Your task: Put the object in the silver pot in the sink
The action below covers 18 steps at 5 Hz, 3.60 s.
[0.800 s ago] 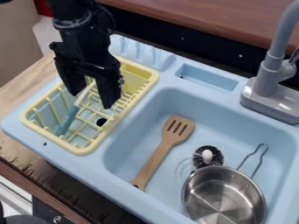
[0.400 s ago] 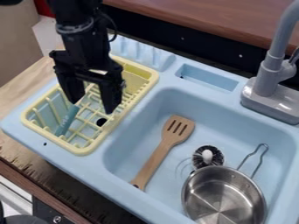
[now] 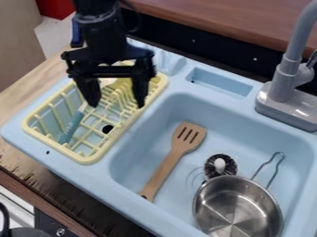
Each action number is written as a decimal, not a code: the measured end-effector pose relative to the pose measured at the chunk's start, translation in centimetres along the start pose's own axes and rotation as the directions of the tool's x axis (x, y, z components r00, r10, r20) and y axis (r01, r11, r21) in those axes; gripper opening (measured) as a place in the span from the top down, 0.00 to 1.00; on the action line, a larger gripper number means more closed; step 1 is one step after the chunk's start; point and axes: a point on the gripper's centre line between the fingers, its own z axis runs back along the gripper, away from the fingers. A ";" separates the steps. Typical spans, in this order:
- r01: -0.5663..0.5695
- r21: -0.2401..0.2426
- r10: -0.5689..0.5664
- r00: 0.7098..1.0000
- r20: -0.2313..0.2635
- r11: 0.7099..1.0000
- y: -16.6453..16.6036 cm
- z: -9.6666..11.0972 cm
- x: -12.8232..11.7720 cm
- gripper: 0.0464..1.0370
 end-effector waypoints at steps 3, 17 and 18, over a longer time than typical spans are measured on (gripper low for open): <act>-0.200 -0.001 0.199 0.973 -0.121 0.980 -6.9 -3.4 -1.2 0.04; -0.236 0.005 0.234 0.968 0.087 0.972 -9.7 -9.9 -3.1 0.85; -0.258 0.006 0.256 0.962 0.095 0.966 -9.2 -8.7 -2.9 0.85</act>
